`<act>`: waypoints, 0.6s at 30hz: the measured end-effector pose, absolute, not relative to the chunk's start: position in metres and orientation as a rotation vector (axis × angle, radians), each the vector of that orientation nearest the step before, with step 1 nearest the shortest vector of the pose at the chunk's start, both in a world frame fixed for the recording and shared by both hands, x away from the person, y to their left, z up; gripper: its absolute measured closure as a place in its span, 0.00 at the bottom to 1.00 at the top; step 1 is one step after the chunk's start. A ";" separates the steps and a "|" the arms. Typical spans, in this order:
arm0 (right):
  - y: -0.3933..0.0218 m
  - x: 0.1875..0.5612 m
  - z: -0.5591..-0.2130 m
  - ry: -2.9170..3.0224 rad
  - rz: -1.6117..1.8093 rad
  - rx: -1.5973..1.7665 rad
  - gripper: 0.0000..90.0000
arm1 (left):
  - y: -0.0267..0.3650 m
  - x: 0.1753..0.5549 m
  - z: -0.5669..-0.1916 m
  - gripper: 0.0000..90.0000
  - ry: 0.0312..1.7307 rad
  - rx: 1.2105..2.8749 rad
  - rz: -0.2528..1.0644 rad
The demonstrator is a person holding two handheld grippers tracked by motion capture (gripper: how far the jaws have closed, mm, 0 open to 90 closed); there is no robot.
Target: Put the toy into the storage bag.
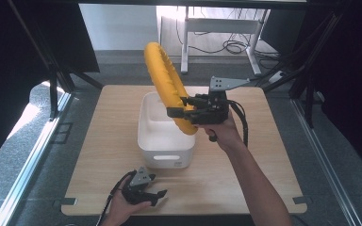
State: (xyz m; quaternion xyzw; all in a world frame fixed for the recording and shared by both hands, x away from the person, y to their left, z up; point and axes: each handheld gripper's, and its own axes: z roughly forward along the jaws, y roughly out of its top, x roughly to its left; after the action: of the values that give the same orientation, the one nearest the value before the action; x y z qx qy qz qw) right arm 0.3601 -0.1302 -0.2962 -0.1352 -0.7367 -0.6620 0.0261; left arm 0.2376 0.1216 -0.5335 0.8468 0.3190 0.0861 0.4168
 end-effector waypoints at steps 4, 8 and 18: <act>-0.125 0.361 -0.300 -2.284 -2.023 -0.405 0.57 | 0.122 0.238 -0.534 0.29 0.802 2.127 0.217; -0.122 0.360 -0.306 -2.277 -2.009 -0.396 0.57 | 0.121 0.238 -0.534 0.29 0.805 2.128 0.213; -0.115 0.362 -0.319 -2.275 -1.962 -0.397 0.57 | 0.121 0.238 -0.535 0.29 0.805 2.127 0.206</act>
State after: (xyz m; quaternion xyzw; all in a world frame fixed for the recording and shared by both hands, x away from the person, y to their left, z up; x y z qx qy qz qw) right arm 0.3624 -0.1152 -0.3189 -0.1308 -0.7497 -0.6464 0.0555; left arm 0.2377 0.1206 -0.5347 0.8471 0.3204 0.0822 0.4158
